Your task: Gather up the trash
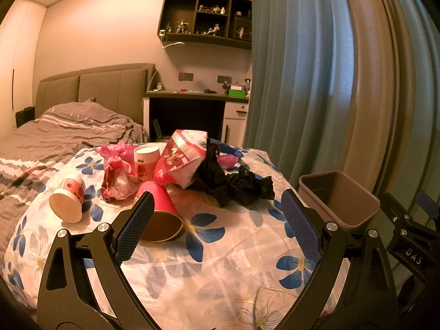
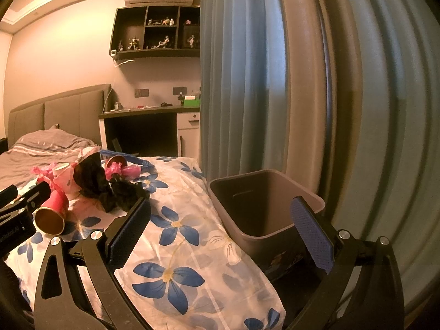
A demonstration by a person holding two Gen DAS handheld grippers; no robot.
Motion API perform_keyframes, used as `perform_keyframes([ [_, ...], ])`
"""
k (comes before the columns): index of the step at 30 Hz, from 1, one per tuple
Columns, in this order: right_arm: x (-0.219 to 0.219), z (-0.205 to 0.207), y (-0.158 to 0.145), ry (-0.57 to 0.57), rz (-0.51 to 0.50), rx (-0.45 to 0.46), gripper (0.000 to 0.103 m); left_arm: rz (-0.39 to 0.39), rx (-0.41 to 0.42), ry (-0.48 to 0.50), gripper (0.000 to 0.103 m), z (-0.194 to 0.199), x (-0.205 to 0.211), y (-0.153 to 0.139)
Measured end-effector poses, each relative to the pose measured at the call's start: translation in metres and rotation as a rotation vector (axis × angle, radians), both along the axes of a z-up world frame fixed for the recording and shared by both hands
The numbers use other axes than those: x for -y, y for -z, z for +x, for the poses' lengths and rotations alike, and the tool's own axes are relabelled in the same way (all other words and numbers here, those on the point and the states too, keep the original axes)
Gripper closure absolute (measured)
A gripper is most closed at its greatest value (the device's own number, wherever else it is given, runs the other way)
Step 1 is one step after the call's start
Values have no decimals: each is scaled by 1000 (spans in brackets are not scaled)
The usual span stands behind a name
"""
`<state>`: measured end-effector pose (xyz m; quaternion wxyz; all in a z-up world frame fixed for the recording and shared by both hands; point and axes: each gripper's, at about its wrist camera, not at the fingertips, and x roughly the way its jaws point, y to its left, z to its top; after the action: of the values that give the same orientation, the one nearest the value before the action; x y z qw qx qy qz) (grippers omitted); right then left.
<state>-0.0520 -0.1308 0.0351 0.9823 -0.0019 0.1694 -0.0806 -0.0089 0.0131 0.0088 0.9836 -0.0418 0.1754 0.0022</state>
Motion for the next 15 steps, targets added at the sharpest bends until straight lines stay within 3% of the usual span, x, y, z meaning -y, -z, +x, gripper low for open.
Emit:
perform_keyframes([
  [15, 2, -1, -1, 0, -1, 5, 5, 1, -3, 1, 11, 1, 1, 2],
])
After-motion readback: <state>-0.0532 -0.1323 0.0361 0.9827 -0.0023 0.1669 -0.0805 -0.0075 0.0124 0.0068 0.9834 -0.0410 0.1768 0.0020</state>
